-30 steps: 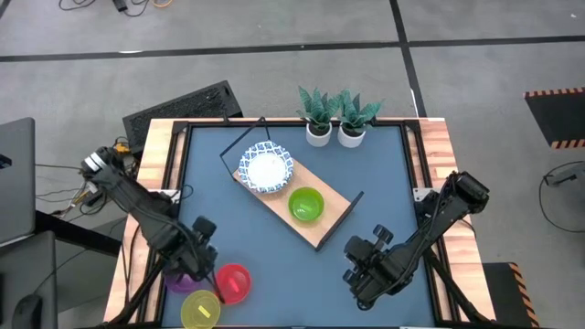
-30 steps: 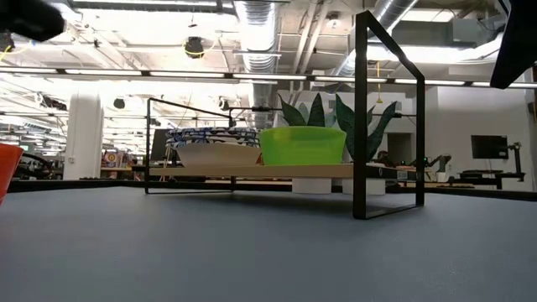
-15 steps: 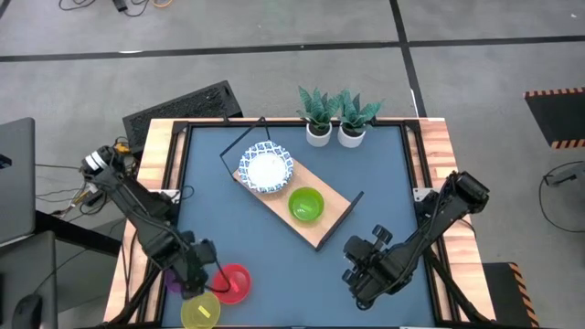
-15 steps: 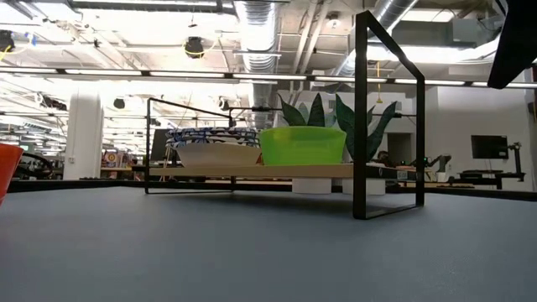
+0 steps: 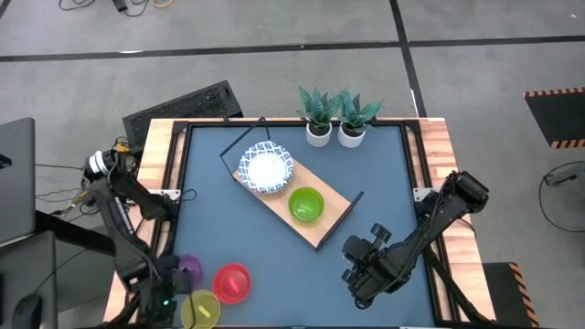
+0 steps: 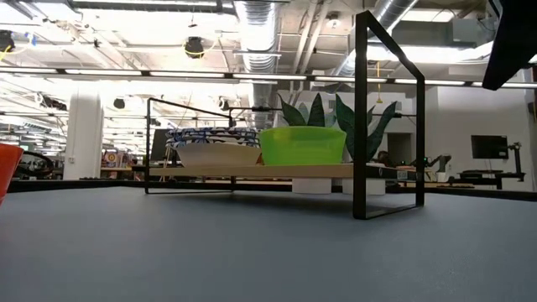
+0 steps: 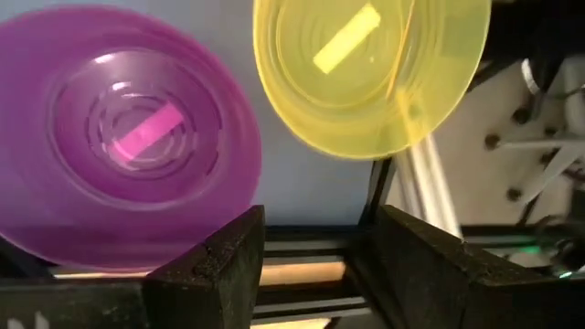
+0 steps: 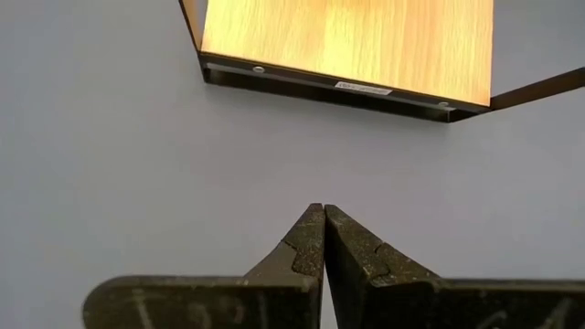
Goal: Place and stack bowls onto a shelf
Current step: Stack the purple bowl on top of the green bowl on the shelf
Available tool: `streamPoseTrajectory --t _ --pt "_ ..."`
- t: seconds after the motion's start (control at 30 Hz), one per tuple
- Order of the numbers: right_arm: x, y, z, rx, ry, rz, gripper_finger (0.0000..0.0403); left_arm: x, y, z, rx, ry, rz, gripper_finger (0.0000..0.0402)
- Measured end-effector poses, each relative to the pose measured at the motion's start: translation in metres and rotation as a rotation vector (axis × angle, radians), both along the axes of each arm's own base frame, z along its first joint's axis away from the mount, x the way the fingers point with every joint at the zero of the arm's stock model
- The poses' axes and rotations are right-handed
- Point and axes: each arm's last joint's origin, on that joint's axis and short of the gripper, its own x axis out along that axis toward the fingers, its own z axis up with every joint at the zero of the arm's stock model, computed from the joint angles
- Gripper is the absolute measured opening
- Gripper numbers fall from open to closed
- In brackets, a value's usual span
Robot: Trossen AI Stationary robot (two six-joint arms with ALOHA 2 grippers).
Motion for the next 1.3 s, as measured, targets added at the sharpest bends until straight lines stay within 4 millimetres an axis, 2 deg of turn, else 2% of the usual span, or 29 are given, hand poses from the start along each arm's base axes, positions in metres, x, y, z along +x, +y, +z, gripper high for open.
streamPoseTrajectory --t 0.3,0.63,0.73,0.8,1.0,1.3 --pt "0.001 0.000 0.000 0.007 -0.007 0.001 0.0031 -0.006 -0.011 -0.024 0.129 -0.012 -0.206 0.0196" --pt "0.005 -0.004 0.000 0.012 -0.011 -0.014 0.0031 0.002 -0.018 -0.053 0.229 0.000 -0.318 0.0193" --pt "0.006 -0.005 0.000 0.011 -0.010 -0.015 0.0031 0.005 -0.018 -0.055 0.231 -0.006 -0.356 0.0168" --pt "0.007 -0.006 0.000 0.010 -0.008 -0.017 0.0031 0.006 -0.018 -0.056 0.232 -0.017 -0.386 0.0139" --pt "0.007 -0.008 0.000 0.003 -0.001 -0.024 0.0031 0.008 -0.016 -0.056 0.244 -0.027 -0.428 0.0018" --pt "0.006 -0.009 0.000 -0.007 0.011 -0.024 0.0031 0.016 -0.009 -0.054 0.263 -0.033 -0.400 0.0001"
